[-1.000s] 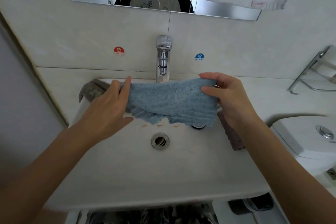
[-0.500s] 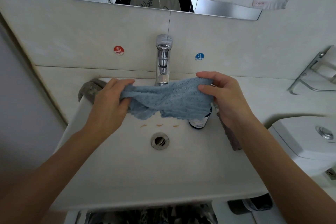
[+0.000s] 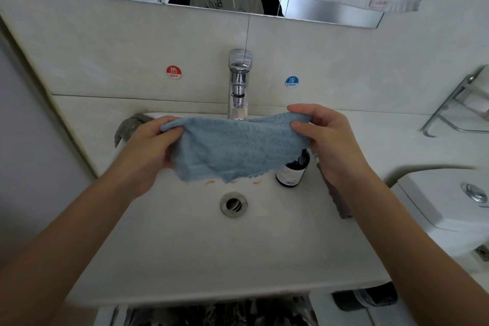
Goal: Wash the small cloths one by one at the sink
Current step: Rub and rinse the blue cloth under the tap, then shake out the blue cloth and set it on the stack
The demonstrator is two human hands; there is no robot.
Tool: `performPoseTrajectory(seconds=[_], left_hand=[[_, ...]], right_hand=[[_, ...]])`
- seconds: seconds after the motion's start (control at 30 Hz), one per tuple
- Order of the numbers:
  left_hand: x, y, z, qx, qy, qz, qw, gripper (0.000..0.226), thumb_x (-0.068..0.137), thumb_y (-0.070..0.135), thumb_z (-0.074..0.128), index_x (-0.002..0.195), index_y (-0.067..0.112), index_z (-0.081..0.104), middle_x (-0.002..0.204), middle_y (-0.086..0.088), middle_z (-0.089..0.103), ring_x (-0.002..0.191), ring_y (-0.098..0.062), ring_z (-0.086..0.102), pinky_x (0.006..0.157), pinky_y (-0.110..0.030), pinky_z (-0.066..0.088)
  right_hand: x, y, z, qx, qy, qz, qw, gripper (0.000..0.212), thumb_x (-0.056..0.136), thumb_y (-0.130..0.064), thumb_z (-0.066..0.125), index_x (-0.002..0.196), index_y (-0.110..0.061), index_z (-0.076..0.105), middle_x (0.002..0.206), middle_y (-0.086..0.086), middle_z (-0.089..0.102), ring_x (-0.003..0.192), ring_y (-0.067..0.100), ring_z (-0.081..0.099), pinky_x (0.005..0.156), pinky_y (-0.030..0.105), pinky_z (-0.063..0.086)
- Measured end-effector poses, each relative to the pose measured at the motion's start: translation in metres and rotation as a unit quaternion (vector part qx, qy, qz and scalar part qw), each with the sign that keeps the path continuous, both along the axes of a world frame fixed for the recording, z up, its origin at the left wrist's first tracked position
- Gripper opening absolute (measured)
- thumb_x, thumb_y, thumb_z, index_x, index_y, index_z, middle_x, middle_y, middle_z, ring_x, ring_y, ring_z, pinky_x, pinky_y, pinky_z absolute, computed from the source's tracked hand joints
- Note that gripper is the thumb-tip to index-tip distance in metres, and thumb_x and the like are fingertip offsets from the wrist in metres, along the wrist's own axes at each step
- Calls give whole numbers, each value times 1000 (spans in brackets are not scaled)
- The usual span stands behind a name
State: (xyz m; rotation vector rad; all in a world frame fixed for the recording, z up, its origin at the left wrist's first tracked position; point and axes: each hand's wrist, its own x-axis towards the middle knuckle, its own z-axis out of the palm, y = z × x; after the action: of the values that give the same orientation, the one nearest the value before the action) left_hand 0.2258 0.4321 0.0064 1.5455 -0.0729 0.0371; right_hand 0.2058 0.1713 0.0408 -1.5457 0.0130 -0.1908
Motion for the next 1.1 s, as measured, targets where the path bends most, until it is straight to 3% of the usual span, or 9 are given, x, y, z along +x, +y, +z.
performPoseTrajectory(seconds=[0.17, 0.43, 0.53, 0.63, 0.77, 0.87, 0.93, 1.03, 1.1], left_hand=[[0, 2, 3, -54, 47, 4, 997, 23, 99, 8, 47, 92, 15, 67, 72, 5, 73, 66, -8, 69, 51, -20, 52], [1, 11, 3, 113, -82, 12, 990, 34, 89, -2, 60, 101, 30, 65, 99, 11, 66, 81, 9, 63, 64, -7, 49], [1, 12, 4, 139, -126, 26, 982, 38, 87, -4, 63, 110, 26, 63, 104, 12, 65, 86, 10, 62, 73, -6, 48], [4, 15, 3, 115, -120, 23, 986, 42, 85, -2, 66, 116, 26, 62, 105, 11, 66, 89, 4, 64, 73, -9, 50], [7, 23, 0, 118, -111, 23, 987, 44, 85, -1, 66, 92, 42, 71, 84, 9, 71, 80, -20, 63, 57, -16, 50], [6, 24, 2, 149, -130, 33, 980, 41, 88, 1, 64, 93, 41, 69, 94, -5, 71, 77, -23, 61, 52, -16, 50], [6, 23, 4, 192, -142, 40, 970, 31, 90, 3, 61, 99, 32, 65, 101, -9, 68, 80, -21, 63, 54, -18, 50], [6, 22, 3, 296, -176, 60, 937, 27, 92, 5, 58, 98, 30, 64, 99, -9, 66, 80, -27, 61, 55, -24, 49], [6, 21, 1, 355, -197, 90, 909, 23, 93, 5, 56, 102, 22, 68, 98, -8, 66, 83, -25, 59, 68, -29, 46]], right_hand=[[0, 0, -1, 18, 7, 5, 1000, 27, 89, 11, 55, 99, -10, 70, 93, 5, 67, 74, 5, 68, 64, 18, 54], [-2, -4, 1, -26, -8, -14, 1000, 26, 88, 12, 58, 103, -7, 68, 82, 3, 65, 59, -1, 62, 50, 12, 46], [-1, -5, -1, -49, -8, -9, 999, 26, 87, 10, 61, 100, -10, 69, 89, 5, 66, 67, 1, 65, 57, 13, 49], [-1, -5, -2, -108, -21, -6, 994, 25, 87, 8, 63, 100, -12, 69, 96, 4, 66, 72, -1, 65, 61, 14, 52], [2, -8, -6, -228, -63, -23, 971, 30, 88, 4, 63, 92, -25, 68, 99, 3, 67, 80, 9, 62, 69, 19, 56], [5, -11, -12, -300, -74, -31, 951, 29, 90, 0, 63, 89, -29, 66, 91, 0, 65, 77, 13, 57, 65, 12, 48], [6, -12, -16, -339, -79, -38, 937, 23, 92, -4, 62, 93, -26, 67, 90, 5, 65, 73, 14, 55, 62, 12, 45], [6, -13, -22, -400, -116, -59, 907, 20, 93, -6, 60, 104, -17, 72, 94, 3, 70, 78, 18, 60, 74, 23, 50], [5, -12, -25, -418, -129, -65, 897, 21, 94, -7, 59, 109, -15, 72, 91, 1, 70, 77, 16, 60, 76, 27, 51]])
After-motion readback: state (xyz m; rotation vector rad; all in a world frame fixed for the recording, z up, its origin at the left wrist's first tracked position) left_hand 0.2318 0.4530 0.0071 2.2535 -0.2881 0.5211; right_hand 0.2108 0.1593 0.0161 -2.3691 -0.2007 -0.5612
